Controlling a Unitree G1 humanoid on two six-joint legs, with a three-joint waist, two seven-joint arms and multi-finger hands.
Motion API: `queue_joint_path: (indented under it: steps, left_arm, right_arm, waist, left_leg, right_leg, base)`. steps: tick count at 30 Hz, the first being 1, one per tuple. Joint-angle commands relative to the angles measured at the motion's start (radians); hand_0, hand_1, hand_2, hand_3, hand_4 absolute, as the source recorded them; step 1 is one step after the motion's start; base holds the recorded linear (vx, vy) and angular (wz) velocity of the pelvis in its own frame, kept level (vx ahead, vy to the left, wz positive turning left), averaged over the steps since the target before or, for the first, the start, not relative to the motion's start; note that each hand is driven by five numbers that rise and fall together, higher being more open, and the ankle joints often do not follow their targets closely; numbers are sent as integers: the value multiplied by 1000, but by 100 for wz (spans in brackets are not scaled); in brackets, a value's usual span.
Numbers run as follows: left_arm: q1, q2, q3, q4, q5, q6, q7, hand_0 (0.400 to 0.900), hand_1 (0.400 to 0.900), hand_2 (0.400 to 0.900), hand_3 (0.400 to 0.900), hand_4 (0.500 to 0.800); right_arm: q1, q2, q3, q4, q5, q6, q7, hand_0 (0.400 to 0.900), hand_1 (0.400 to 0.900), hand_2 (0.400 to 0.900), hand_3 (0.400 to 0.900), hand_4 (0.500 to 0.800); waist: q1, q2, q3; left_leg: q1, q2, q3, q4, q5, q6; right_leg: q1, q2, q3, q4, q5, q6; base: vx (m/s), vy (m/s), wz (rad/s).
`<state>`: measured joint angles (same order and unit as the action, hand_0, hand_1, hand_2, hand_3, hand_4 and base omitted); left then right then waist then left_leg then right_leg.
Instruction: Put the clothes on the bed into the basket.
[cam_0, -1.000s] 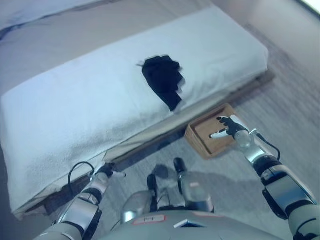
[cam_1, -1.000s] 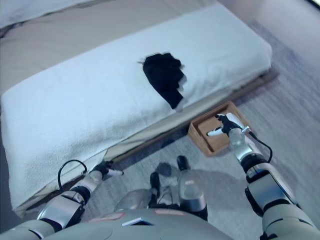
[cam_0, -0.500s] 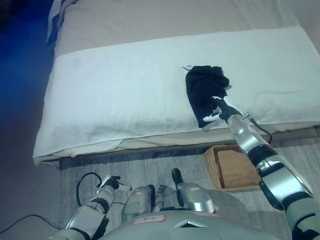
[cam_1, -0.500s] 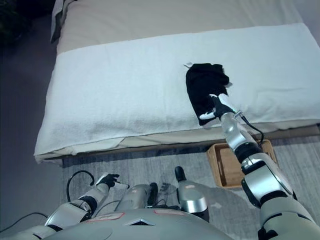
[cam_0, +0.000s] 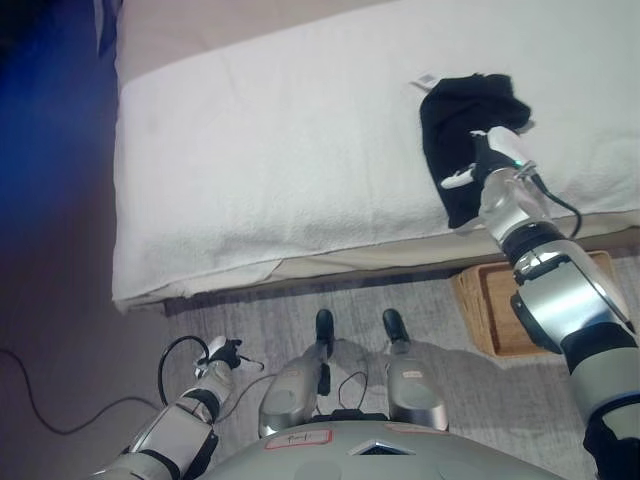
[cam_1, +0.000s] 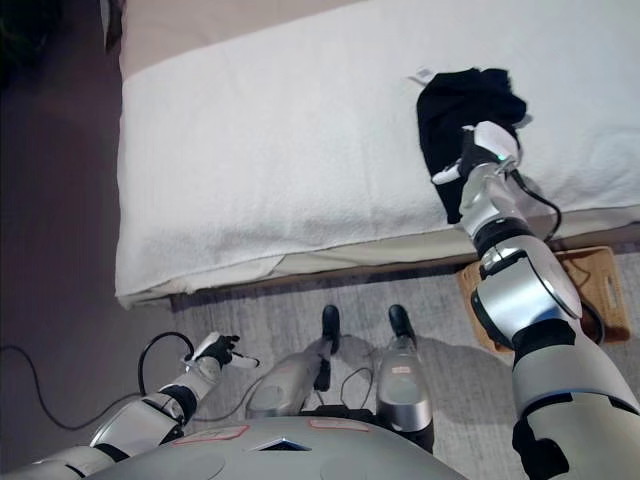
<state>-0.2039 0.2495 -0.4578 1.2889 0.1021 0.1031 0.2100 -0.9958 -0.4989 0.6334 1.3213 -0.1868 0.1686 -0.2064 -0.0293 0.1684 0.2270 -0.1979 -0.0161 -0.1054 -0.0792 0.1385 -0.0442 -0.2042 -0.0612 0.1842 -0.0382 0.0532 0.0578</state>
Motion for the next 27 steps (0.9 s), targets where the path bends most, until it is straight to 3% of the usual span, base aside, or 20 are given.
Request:
queue_joint_path:
  steps: [1, 11, 23, 24, 25, 27]
  left_arm:
    - [22, 36, -82, 18, -11, -11, 29, 900, 900, 900, 900, 800]
    - [22, 48, -146, -66, 8, -22, 17, 900, 900, 900, 900, 800]
    - [-31, 42, -132, -67, -12, -13, 40, 900, 900, 900, 900, 800]
    - [-31, 42, -132, -67, -12, -13, 40, 900, 900, 900, 900, 800]
    - [-37, 39, -134, -67, -11, -13, 42, 900, 900, 900, 900, 800]
    - [-43, 40, -132, -67, -10, -13, 46, 900, 900, 900, 900, 800]
  right_arm:
    - [-270, -91, 107, 109, -84, -14, -69, 900, 900, 900, 900, 800]
    - [-386, -221, 162, 111, -38, -38, -72, 900, 900, 900, 900, 800]
    - [-358, -178, 158, 92, -8, -40, -54, 900, 900, 900, 900, 800]
    - [-358, -178, 158, 92, -8, -40, -54, 614, 614, 614, 614, 628]
    - [-346, -183, 148, 89, 1, -45, -62, 400, 400, 400, 400, 500]
    - [-343, -186, 143, 86, 9, -48, -67, 400, 400, 400, 400, 500]
  waist:
    - [42, 47, -36]
    - [84, 107, 32]
    - [85, 130, 78]
    - [85, 130, 77]
    - [86, 134, 84]
    - [84, 133, 92]
  left_leg:
    - [-26, 25, 13, 3, 11, -24]
    - [-105, 33, -2, -4, 72, -52]
    - [-149, 30, -6, 15, 75, -55]
    - [-150, 30, -6, 15, 75, -55]
    - [-156, 29, -7, 16, 77, -55]
    - [-163, 28, -7, 21, 73, -55]
  right_leg:
    - [-121, 82, 20, 94, -11, -20]
    - [-221, 92, -11, 149, -29, -24]
    - [-291, 101, -22, 225, -59, -32]
    - [-292, 101, -22, 226, -59, -32]
    - [-301, 102, -23, 231, -60, -31]
    - [-310, 103, -22, 238, -62, -31]
  base:
    - [16, -25, 15]
    - [-1, -52, 18]
    - [-5, -28, 9]
    - [-5, -23, 7]
    - [1, -21, 8]
    - [2, -13, 4]
